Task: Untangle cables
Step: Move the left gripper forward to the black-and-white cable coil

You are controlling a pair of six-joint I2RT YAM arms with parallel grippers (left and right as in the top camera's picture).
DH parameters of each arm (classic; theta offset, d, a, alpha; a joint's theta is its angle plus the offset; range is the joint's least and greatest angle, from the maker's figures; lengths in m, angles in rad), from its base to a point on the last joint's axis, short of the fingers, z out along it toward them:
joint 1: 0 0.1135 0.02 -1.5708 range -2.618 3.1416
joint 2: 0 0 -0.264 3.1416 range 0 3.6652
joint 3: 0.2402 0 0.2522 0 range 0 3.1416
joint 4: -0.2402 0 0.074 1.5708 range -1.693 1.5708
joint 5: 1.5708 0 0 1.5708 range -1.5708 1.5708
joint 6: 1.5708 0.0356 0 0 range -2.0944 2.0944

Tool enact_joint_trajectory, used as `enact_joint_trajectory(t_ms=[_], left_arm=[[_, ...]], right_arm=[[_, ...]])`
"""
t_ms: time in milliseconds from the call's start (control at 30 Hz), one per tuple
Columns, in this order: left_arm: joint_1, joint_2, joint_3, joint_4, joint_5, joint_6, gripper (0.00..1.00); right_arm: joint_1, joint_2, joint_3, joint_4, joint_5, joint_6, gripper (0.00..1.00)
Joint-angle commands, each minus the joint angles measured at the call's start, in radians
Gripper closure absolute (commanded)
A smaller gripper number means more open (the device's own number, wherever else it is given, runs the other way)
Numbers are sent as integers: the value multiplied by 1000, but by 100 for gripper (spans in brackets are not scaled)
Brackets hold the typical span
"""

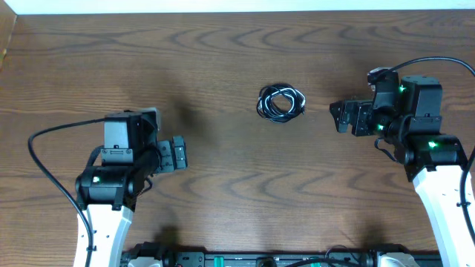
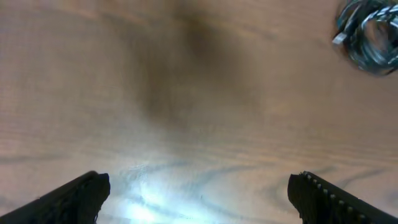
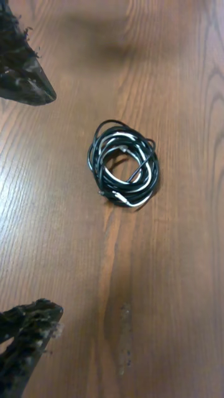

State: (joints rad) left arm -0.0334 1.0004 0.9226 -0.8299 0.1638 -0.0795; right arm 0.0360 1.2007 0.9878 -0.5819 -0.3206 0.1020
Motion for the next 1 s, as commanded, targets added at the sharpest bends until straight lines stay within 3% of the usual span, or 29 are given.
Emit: enact_joint_trajectory(t_ms=[0,200,467,733,967], left_arm=[[6,-1,23,54,84,-13,3],[-34,41,56,173,156,-23,3],[-158,260,251,193,46,-24,3],[-224,479,266,445,387,-51,3],[-288,657,266,600,306,-69,3]], right_arm=[[8,10,27,-6,10,-3,5],[46,34,116,-103,117,-16,6],[93,43,157,-164,136,-17,5],[93,43,157,-209,286,-2,4],[93,43,157,-219,285,4,4]])
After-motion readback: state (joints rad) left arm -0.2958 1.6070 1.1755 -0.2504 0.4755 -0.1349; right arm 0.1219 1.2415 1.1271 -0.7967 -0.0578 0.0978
